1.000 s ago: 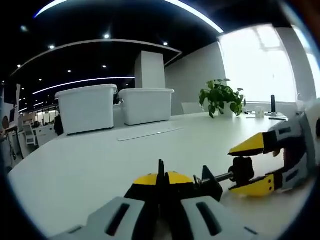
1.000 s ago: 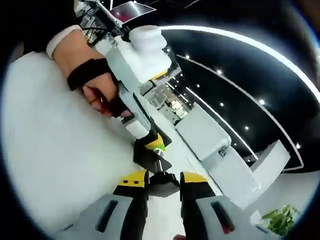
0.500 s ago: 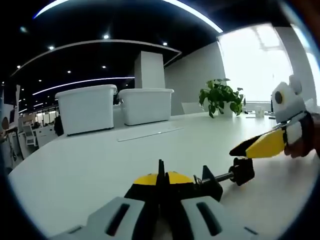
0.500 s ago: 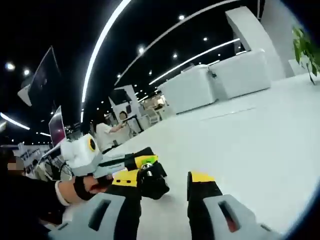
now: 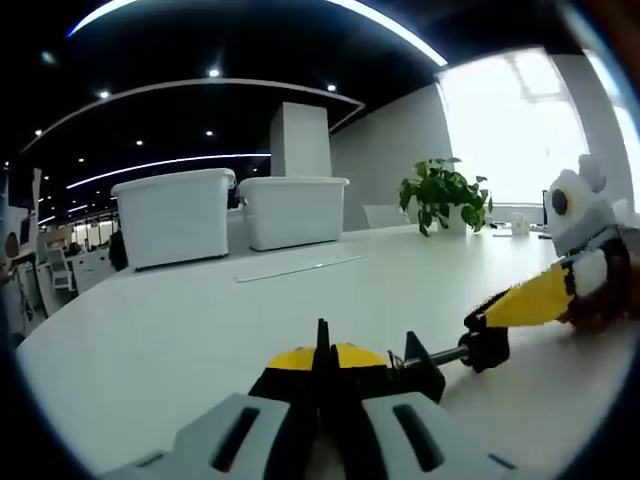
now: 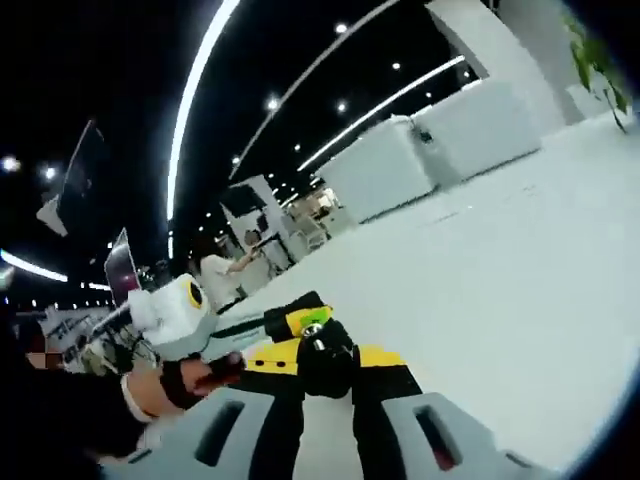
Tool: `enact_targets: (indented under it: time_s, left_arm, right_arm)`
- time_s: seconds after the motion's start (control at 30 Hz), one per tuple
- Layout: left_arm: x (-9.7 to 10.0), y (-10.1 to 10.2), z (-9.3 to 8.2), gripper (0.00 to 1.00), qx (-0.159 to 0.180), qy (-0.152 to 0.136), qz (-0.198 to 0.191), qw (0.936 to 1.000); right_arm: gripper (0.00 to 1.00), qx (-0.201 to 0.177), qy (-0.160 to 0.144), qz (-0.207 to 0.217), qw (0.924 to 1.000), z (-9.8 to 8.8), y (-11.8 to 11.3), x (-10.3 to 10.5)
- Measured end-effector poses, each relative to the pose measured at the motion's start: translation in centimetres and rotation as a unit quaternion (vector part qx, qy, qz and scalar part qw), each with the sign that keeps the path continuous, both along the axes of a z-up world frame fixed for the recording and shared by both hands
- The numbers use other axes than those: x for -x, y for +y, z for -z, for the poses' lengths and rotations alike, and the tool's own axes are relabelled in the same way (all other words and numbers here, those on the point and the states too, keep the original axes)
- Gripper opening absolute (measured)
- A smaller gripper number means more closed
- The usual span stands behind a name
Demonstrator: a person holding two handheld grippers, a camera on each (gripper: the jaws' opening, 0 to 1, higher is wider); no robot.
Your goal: Clamp the fixed fixture on the desktop, loosen the retaining clip, secure it to the edge of the desk, and tighten the retaining clip.
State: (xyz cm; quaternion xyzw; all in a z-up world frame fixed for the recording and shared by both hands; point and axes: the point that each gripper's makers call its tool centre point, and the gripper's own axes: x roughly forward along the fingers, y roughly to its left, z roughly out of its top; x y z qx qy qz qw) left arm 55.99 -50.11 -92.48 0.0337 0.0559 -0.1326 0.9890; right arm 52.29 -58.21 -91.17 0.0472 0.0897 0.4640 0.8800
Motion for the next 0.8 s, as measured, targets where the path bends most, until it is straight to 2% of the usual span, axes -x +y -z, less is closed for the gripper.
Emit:
enact_targets:
  time_s: [0.03, 0.1, 0.2, 0.23, 0.27, 0.3, 0.33, 0.4, 0.43, 0.53, 0.63, 0.7, 0.73, 0.77, 0.8]
  left_arm:
    - [0.0, 0.0, 0.0, 0.04, 0.000, 0.000, 0.000, 1.0000]
    - [0.1, -0.1, 0.0, 0.04, 0.000, 0.000, 0.000, 1.0000]
    - [0.2, -0.2, 0.0, 0.04, 0.001, -0.001, 0.000, 1.0000]
    - [0.2, -0.1, 0.0, 0.04, 0.001, 0.000, -0.001, 1.0000]
    - [0.3, -0.1, 0.0, 0.04, 0.001, 0.000, -0.001, 1.0000]
    - [0.3, -0.1, 0.0, 0.04, 0.001, 0.001, -0.002, 1.0000]
    - [0.3, -0.1, 0.0, 0.04, 0.002, 0.001, -0.002, 1.0000]
    - [0.3, -0.2, -0.1, 0.04, 0.001, -0.002, -0.001, 1.0000]
    - [0.3, -0.2, -0.1, 0.04, 0.000, -0.002, -0.001, 1.0000]
    - [0.3, -0.1, 0.0, 0.04, 0.001, 0.000, -0.002, 1.0000]
    - [0.3, 0.0, 0.1, 0.04, 0.004, 0.003, -0.005, 1.0000]
    - [0.3, 0.0, 0.0, 0.04, 0.004, 0.003, -0.005, 1.0000]
    - [0.3, 0.0, 0.0, 0.04, 0.004, 0.003, -0.005, 1.0000]
    - [0.4, 0.0, 0.0, 0.04, 0.004, 0.003, -0.004, 1.0000]
    - [0.4, 0.0, 0.0, 0.04, 0.004, 0.003, -0.004, 1.0000]
  right_arm:
    - [0.14, 0.031, -0.054, -0.002, 0.9981, -0.2, 0.2, 0.5]
    - [0.14, 0.079, -0.128, 0.001, 0.9886, -0.3, 0.5, 1.1]
    - [0.14, 0.136, -0.209, 0.007, 0.9684, -0.2, 0.9, 1.8]
    - [0.15, 0.157, -0.238, 0.010, 0.9583, -0.2, 1.0, 1.9]
    - [0.15, 0.184, -0.274, 0.012, 0.9438, -0.2, 1.2, 2.1]
    - [0.15, 0.219, -0.318, 0.013, 0.9225, 0.0, 1.4, 2.2]
    - [0.15, 0.238, -0.338, 0.014, 0.9106, 0.1, 1.5, 2.3]
    - [0.15, 0.291, -0.393, 0.015, 0.8723, 0.5, 1.5, 2.5]
    - [0.15, 0.301, -0.409, 0.015, 0.8616, 0.5, 1.5, 2.6]
    - [0.16, 0.321, -0.430, 0.024, 0.8434, 0.6, 1.6, 1.8]
    - [0.16, 0.318, -0.425, 0.025, 0.8469, 0.6, 1.4, 1.5]
    - [0.17, 0.320, -0.424, 0.009, 0.8475, 0.6, 1.5, 1.4]
    - [0.17, 0.306, -0.402, -0.002, 0.8632, 0.5, 1.6, 1.5]
    - [0.18, 0.272, -0.363, -0.001, 0.8912, 0.0, 1.5, 1.6]
    - [0.22, 0.244, -0.334, 0.006, 0.9105, -0.4, 1.3, 1.4]
